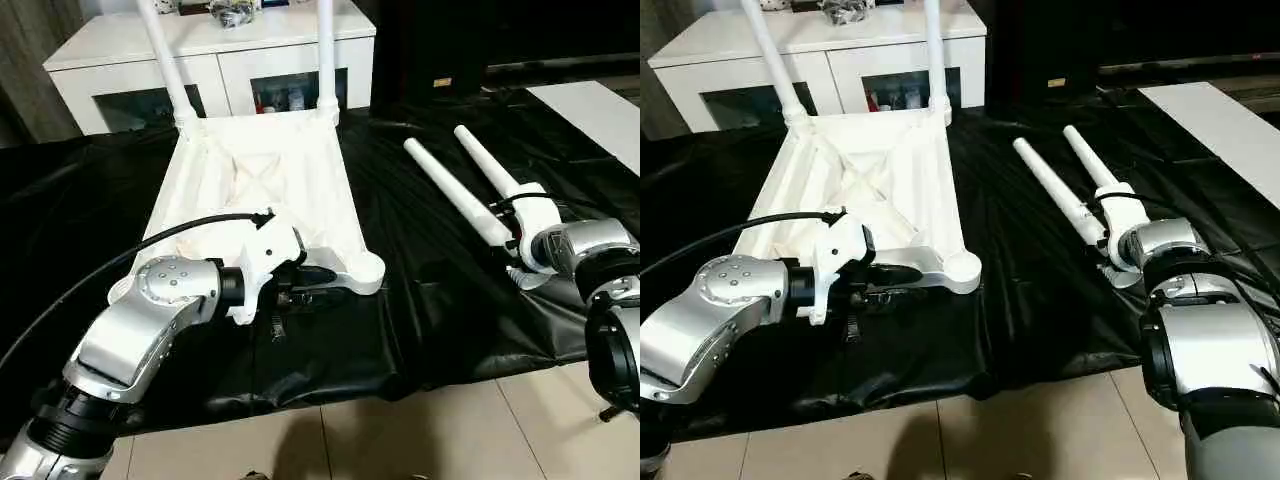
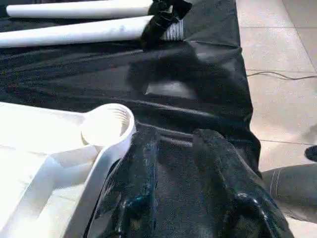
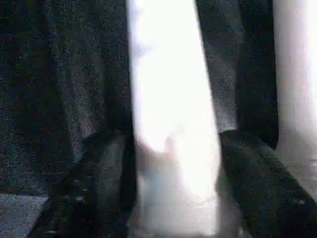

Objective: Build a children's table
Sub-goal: Rotate table base

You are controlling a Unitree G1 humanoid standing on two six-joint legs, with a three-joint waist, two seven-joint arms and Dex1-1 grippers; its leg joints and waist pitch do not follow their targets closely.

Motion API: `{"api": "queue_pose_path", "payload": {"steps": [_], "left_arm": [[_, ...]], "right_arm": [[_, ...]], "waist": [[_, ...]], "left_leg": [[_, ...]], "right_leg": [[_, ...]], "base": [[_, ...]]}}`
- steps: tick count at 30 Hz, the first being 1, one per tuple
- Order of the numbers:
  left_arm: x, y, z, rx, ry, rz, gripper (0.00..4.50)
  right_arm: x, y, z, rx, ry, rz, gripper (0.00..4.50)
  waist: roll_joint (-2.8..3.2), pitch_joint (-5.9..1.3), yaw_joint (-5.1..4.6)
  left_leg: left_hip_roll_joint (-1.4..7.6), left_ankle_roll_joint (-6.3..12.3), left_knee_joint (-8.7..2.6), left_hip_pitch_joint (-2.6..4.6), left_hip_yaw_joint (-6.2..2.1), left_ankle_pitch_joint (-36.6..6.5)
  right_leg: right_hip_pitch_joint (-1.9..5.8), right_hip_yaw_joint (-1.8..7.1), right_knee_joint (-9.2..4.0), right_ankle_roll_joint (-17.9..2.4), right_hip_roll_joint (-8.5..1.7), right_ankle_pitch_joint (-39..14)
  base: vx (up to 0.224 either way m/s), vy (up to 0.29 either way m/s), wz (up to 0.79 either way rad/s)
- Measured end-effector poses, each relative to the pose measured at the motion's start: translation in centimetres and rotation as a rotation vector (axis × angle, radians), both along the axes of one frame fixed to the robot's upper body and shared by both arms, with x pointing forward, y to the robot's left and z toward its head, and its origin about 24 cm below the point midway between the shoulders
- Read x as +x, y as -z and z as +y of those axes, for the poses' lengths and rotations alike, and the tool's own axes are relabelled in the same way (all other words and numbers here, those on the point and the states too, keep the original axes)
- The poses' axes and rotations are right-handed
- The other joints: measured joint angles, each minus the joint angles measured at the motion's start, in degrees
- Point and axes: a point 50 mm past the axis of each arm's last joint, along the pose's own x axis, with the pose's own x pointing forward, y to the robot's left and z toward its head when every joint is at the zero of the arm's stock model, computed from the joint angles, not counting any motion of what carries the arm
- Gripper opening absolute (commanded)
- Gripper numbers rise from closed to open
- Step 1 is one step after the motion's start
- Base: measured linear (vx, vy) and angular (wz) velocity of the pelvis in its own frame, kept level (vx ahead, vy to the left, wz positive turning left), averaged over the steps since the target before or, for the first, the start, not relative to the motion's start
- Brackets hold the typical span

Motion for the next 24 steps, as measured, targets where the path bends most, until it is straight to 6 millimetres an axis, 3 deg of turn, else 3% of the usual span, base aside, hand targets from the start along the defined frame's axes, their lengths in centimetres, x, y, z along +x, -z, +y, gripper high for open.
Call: {"api": "queue_pose_path", "payload": {"steps": [3,6,10,14,19,24], "left_arm": [[0.0,0.0,0.0,-0.006,-0.001,0.004,1.41],[0.2,-0.1,0.1,-0.019,-0.031,-0.002,1.77],[2.1,-1.3,0.3,-0.065,-0.163,-0.06,2.01],[3.9,-2.5,0.7,-0.155,-0.334,-0.103,2.17],[4.4,-2.4,0.4,-0.204,-0.408,-0.088,2.52],[5.3,-3.1,0.2,-0.268,-0.473,-0.06,2.88]], "right_arm": [[0.0,0.0,0.0,0.019,0.007,-0.003,2.74],[0.0,0.0,-0.1,0.045,0.032,-0.013,2.54],[0.0,0.1,0.0,0.107,0.077,-0.048,2.31],[0.1,0.7,0.4,0.221,0.111,-0.119,2.09],[0.7,1.1,2.2,0.378,0.072,-0.238,1.92],[1.4,0.4,4.6,0.564,-0.011,-0.343,1.89]], "waist": [[-0.01,0.0,-0.01],[-0.01,0.0,0.0],[-0.15,0.0,-0.06],[-0.73,-0.04,-0.24],[-0.97,0.02,-0.35],[-0.96,0.02,0.45]], "left_leg": [[0.0,0.0,0.03,0.0,-0.01,0.0],[0.0,0.0,0.04,0.0,-0.02,0.0],[0.0,0.0,0.12,0.04,-0.04,0.0],[0.0,0.0,0.12,0.01,-0.05,0.0],[0.01,0.0,0.12,-0.01,-0.04,0.0],[0.01,0.23,0.14,-0.51,0.0,0.15]], "right_leg": [[0.04,0.0,0.01,0.0,0.0,0.0],[0.08,0.0,0.01,-0.01,0.0,0.0],[0.1,-0.01,0.04,-0.05,-0.01,0.03],[0.14,-0.03,0.06,-0.03,-0.01,0.02],[-0.06,-0.05,0.06,-0.07,-0.02,0.05],[-0.67,-0.04,0.1,-0.15,-0.02,0.1]], "base": [[0.0,0.0,0.0],[0.0,0.0,0.0],[0.0,0.0,0.0],[0.0,0.0,0.0],[0.0,0.0,0.0],[0.0,0.0,0.0]]}}
